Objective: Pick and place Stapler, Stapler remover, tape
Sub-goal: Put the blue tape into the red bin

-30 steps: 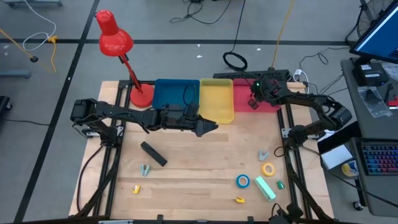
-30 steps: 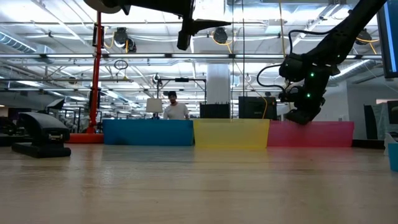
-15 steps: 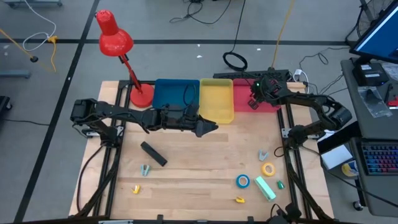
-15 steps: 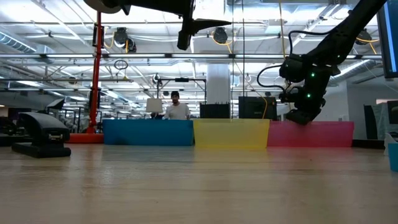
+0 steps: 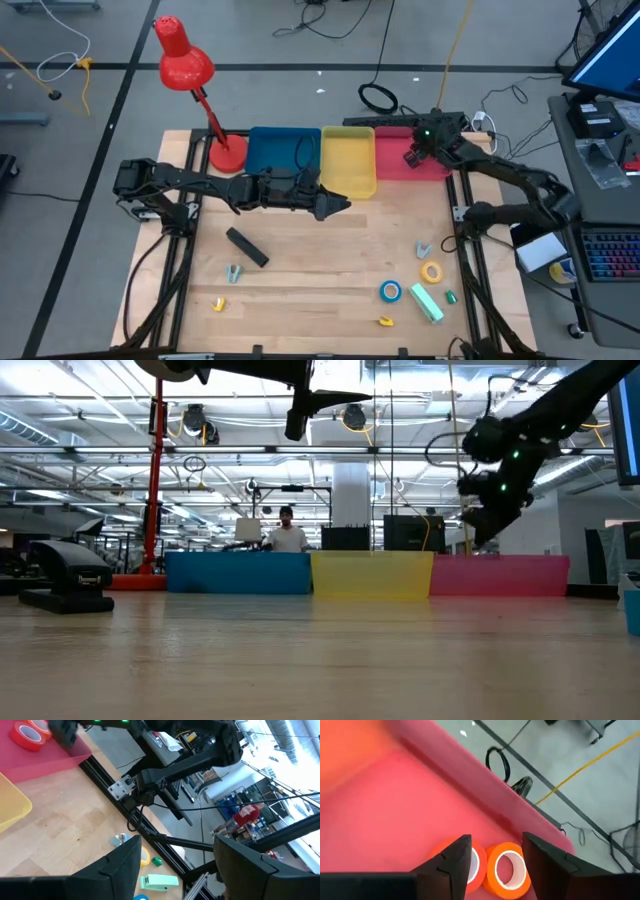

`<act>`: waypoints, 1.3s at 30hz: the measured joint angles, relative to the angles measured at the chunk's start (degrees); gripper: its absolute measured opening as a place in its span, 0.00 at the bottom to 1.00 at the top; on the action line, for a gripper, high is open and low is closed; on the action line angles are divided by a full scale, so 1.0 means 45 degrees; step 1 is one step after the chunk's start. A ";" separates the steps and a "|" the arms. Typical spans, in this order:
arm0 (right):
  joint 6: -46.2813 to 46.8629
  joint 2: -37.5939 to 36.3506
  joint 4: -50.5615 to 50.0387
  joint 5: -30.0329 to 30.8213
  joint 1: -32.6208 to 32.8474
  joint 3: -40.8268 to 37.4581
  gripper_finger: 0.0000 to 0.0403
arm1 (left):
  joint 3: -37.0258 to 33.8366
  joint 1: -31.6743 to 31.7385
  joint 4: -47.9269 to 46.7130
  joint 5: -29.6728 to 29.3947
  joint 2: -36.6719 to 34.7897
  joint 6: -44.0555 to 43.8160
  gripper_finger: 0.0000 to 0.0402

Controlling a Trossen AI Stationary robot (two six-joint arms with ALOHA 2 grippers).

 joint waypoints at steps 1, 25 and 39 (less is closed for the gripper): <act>0.0137 -0.0453 -0.0249 -0.0052 0.0126 0.0000 0.42 | 0.0000 0.0000 0.0000 0.0000 0.0005 0.0006 0.61; 0.8415 -0.8164 -0.6208 -1.0828 0.5500 0.0000 0.36 | 0.0000 -0.0245 -0.0462 0.2364 0.0005 0.1812 0.61; 1.1399 -0.8222 -0.5827 -1.0429 0.7610 0.0000 0.36 | 0.0000 -0.1451 -0.1443 0.2399 0.0005 0.2507 0.61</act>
